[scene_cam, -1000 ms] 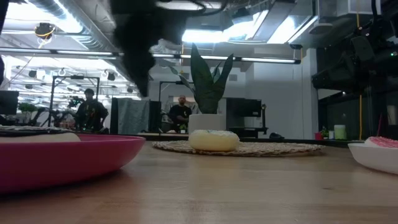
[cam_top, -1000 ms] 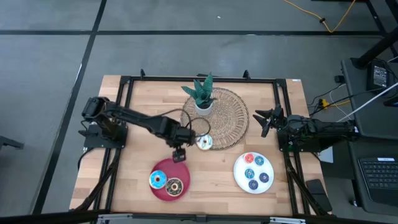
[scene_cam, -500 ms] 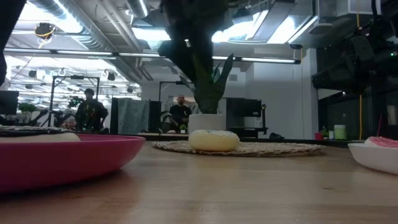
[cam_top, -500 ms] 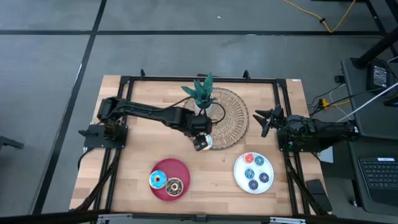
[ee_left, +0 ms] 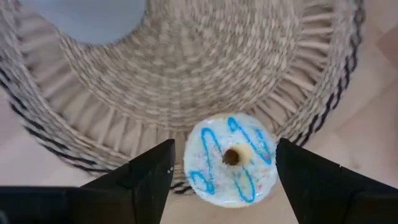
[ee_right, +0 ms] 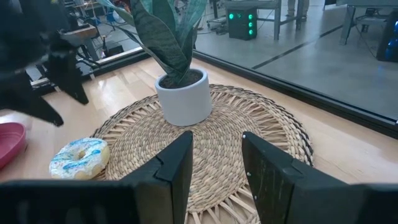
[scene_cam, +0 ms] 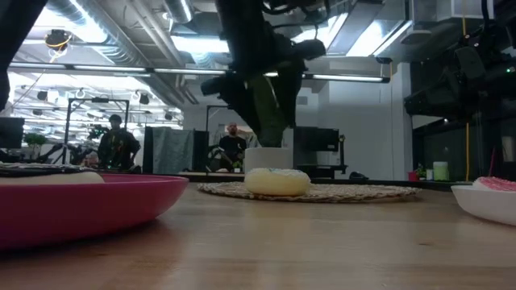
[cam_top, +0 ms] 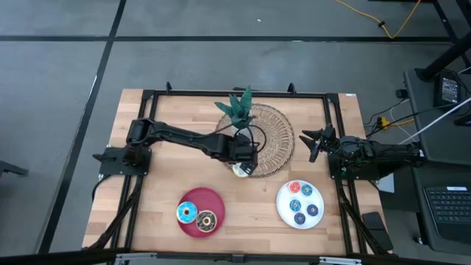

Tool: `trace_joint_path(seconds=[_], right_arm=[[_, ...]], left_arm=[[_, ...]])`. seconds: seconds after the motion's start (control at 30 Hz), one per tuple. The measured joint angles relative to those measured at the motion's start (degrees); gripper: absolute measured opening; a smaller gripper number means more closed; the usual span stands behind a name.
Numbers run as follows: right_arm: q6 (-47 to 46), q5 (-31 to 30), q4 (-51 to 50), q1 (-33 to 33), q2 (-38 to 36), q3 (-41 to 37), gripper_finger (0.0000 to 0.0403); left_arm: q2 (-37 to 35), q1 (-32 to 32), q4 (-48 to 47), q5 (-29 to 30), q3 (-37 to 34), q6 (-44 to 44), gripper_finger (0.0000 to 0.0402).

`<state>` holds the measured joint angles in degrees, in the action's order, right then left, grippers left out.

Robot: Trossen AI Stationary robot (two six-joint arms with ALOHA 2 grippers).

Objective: Pick & Place donuts
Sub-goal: Put the white donut on the dark pink plate

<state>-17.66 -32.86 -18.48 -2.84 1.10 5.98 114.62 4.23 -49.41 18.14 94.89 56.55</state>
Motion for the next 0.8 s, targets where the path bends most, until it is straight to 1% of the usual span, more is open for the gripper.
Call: trace_joint_path(seconds=[0.17,0.33,0.47,0.8], right_arm=[[-0.01,0.0,-0.02,-0.01,0.0,0.0,0.014],[0.0,-0.01,0.0,0.01,0.0,0.0,0.014],[-0.02,0.0,0.0,0.01,0.0,0.0,0.014],[-0.02,-0.02,-0.01,0.01,0.0,0.0,0.014]], left_arm=[[2.72,0.29,1.9,-0.79,0.0,3.01,0.0267],[4.84,0.22,2.16,-0.07,-0.03,5.09,0.0267],[5.27,0.22,3.04,0.23,-1.06,7.6,0.0267],[5.34,0.32,3.48,-0.28,-5.4,9.43,0.0267]])
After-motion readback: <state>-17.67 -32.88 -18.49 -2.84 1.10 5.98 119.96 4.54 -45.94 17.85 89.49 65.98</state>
